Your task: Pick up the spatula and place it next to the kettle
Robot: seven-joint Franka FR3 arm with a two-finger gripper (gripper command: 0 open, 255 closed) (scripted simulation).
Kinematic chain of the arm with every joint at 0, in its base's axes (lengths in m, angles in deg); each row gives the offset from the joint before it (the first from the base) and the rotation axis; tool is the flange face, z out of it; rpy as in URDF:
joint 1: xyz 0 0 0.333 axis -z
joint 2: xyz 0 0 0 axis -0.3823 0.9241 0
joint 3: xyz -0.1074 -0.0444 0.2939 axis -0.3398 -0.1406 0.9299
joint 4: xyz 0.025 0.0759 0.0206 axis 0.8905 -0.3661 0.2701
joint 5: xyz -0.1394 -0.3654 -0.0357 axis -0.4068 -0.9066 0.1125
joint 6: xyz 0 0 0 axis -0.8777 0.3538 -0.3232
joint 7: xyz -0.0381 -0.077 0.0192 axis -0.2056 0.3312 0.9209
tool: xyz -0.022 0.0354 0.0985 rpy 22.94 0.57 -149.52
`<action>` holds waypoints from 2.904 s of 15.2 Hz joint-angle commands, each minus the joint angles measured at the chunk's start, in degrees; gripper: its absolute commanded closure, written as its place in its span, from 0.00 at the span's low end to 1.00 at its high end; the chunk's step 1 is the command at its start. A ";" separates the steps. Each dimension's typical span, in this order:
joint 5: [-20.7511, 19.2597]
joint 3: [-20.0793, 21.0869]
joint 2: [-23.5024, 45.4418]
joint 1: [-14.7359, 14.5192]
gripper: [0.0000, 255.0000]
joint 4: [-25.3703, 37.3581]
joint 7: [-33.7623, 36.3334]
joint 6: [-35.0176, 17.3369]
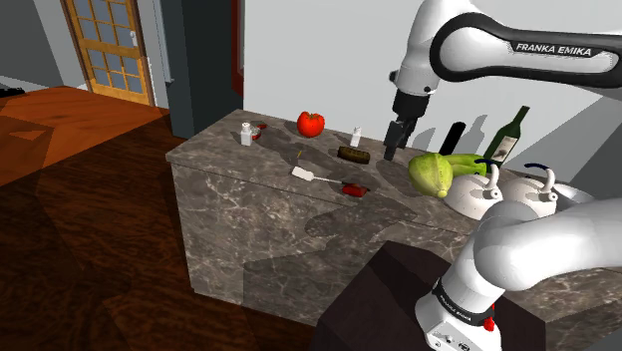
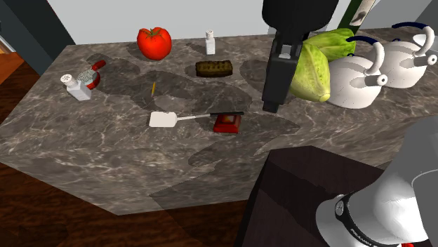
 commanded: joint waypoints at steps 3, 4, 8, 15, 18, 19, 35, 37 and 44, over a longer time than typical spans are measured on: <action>-0.94 -1.67 3.31 -0.31 0.00 -0.36 -3.00 -3.65; -1.35 -2.48 5.09 -0.48 0.00 -0.40 -4.49 -5.46; -2.48 -5.53 12.87 -1.30 0.00 0.34 -10.42 -12.46; -2.05 -9.82 28.33 -3.09 0.00 4.94 -21.05 -23.08; -0.80 -11.04 35.34 -3.80 0.00 8.09 -25.84 -26.72; -0.25 -11.31 37.70 -3.97 0.00 9.29 -27.46 -27.79; 2.09 -11.82 47.18 -4.01 0.00 10.00 -32.38 -36.19; 2.09 -11.82 47.18 -4.01 0.00 10.01 -32.38 -36.17; 2.09 -11.82 47.18 -4.01 1.00 10.01 -32.38 -36.17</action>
